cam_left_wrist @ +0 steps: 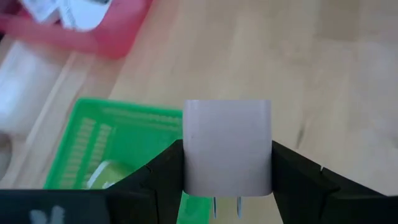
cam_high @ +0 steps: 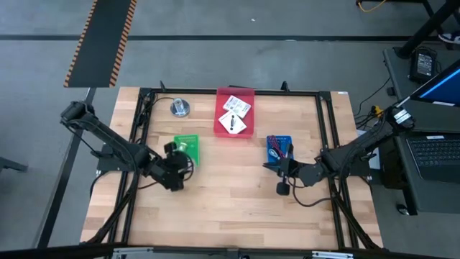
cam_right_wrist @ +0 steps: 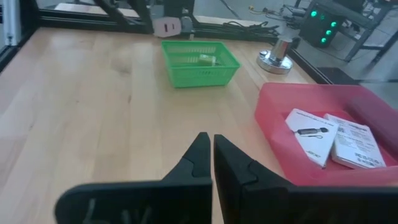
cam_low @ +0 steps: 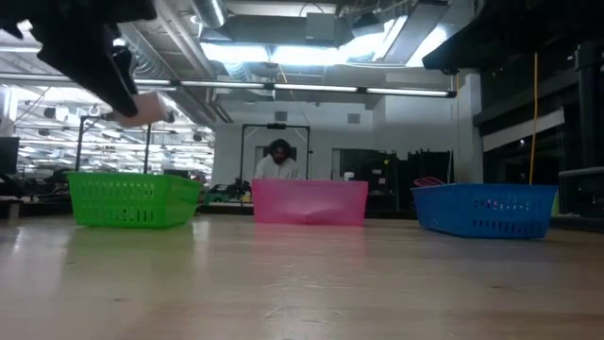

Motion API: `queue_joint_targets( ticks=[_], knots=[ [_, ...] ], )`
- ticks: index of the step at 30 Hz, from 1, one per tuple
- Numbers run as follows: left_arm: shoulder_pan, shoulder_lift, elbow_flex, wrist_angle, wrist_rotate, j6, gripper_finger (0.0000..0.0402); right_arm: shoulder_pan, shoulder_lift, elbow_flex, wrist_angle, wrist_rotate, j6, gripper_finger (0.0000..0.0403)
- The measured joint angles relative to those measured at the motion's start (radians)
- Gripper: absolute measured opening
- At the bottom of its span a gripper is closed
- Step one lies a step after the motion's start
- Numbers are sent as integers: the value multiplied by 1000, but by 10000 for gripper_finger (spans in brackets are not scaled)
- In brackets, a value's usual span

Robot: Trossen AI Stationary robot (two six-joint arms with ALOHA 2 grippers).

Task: Pick and place items into bin
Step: Put the white charger adapter into the green basket

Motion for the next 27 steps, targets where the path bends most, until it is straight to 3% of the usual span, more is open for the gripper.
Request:
queue_joint_targets(
  ticks=[19,27],
  knots=[
    [267,1,-9,-73,0,82,189,-81,0,0,20,0,-53,0],
    [343,14,-86,2,112,84,189,-98,0,1,12,0,-77,0]
  ],
)
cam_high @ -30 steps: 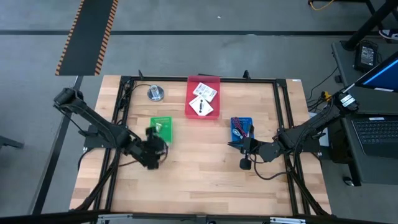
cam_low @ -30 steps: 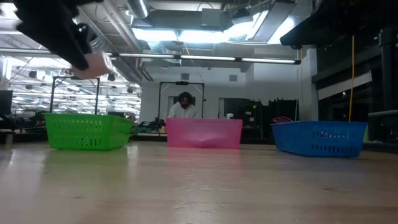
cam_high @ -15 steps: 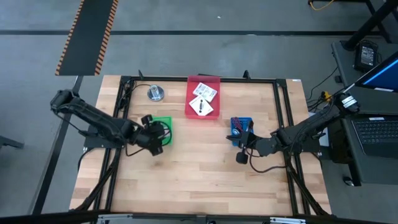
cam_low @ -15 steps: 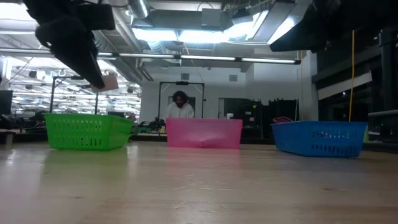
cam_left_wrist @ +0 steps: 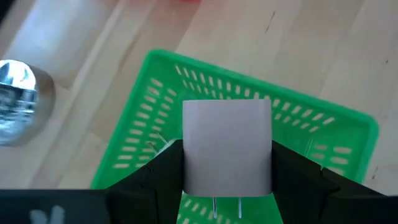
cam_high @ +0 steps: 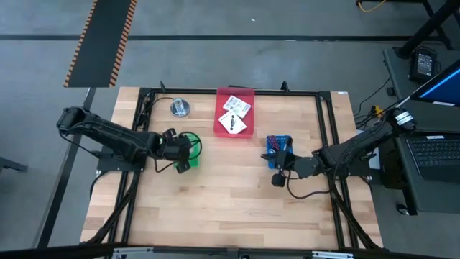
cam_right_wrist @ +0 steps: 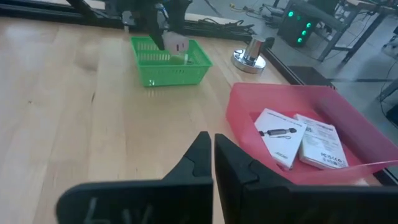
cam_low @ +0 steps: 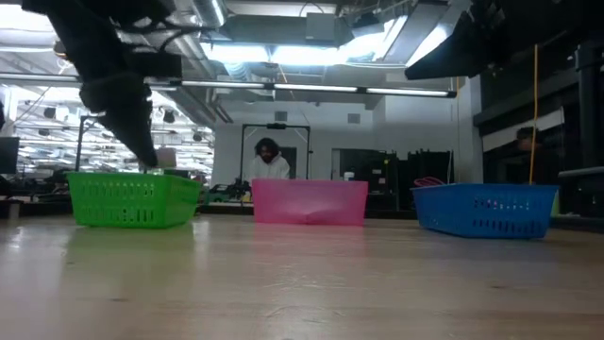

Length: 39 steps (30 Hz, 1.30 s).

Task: Pick and place items into bin
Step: Put the white charger adapter into the green basket

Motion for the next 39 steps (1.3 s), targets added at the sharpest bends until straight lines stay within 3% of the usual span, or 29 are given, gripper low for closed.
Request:
queue_joint_targets(
  ticks=[12,39],
  knots=[
    [17,0,-80,99,87,0,189,0,0,0,-7,-2,4,0],
    [17,136,-80,152,92,53,202,0,0,0,-10,-3,27,0]
  ],
)
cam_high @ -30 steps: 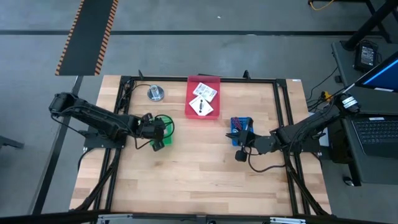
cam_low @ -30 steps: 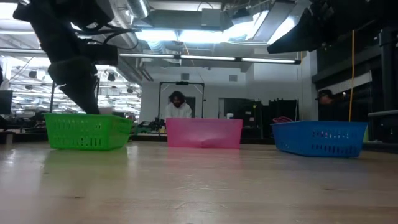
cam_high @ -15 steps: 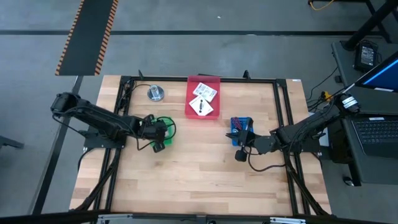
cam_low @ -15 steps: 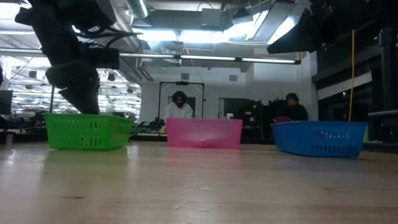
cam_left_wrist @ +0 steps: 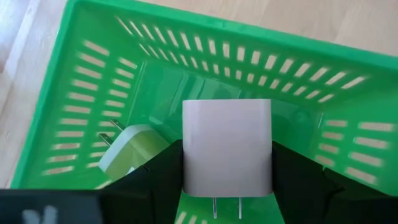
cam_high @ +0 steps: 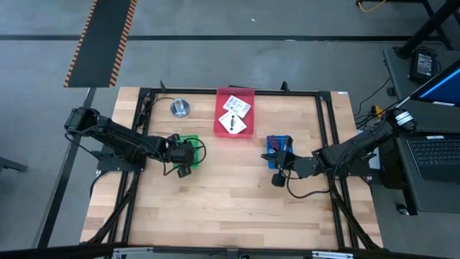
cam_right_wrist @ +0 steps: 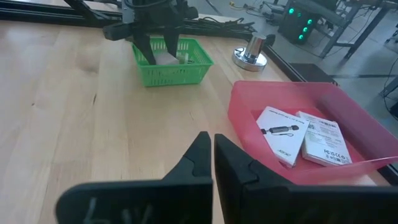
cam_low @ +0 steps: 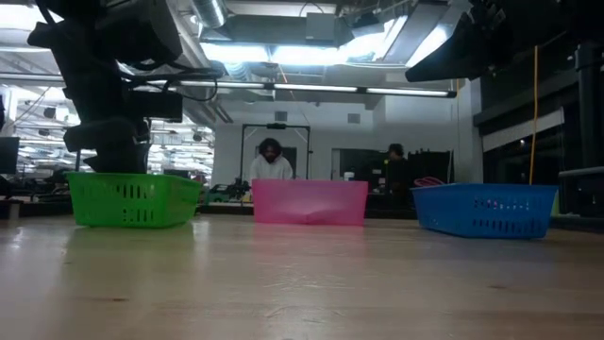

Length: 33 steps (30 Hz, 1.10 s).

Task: Pick and place items into bin
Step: Put the white charger adapter into the green basket, then return to Home Position

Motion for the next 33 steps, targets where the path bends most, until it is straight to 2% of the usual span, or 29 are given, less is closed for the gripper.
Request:
queue_joint_targets(
  ticks=[8,15,25,33],
  knots=[
    [0,0,0,3,-20,12,225,0,0,0,0,0,0,0],
    [0,-1,1,13,-6,57,221,0,0,0,0,0,3,0],
    [-1,-35,95,4,4,181,164,0,0,0,0,0,3,0],
    [-2,-196,108,-3,-6,292,100,0,0,-1,-8,1,3,0]
  ],
)
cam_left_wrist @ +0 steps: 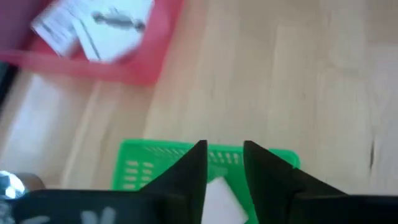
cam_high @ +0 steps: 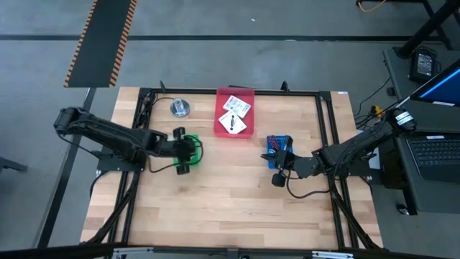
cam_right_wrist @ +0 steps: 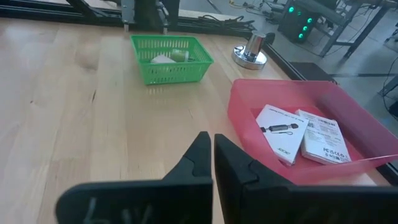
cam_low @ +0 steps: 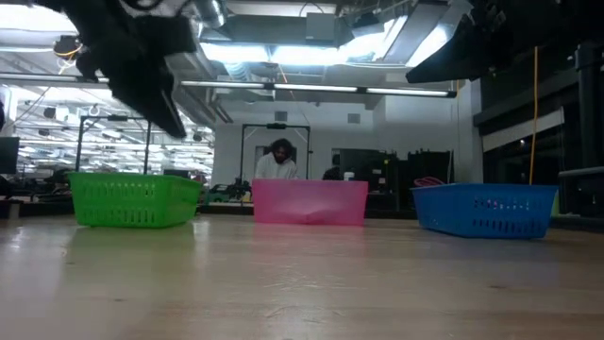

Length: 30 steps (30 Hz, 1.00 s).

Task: Pick and place items into bin
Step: Return to Home Position

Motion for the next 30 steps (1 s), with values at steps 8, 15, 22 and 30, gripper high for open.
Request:
queue_joint_targets(
  ticks=[8,15,22,30],
  knots=[
    [-17,-242,-117,121,-68,71,24,0,0,0,-8,0,22,0],
    [-26,-494,-364,481,-68,178,2,0,0,0,-15,0,22,0],
    [-25,-694,-538,633,-21,260,1,0,0,0,-15,1,23,0],
    [-24,-918,-546,508,-23,331,1,-10,0,0,-8,2,79,0]
  ],
)
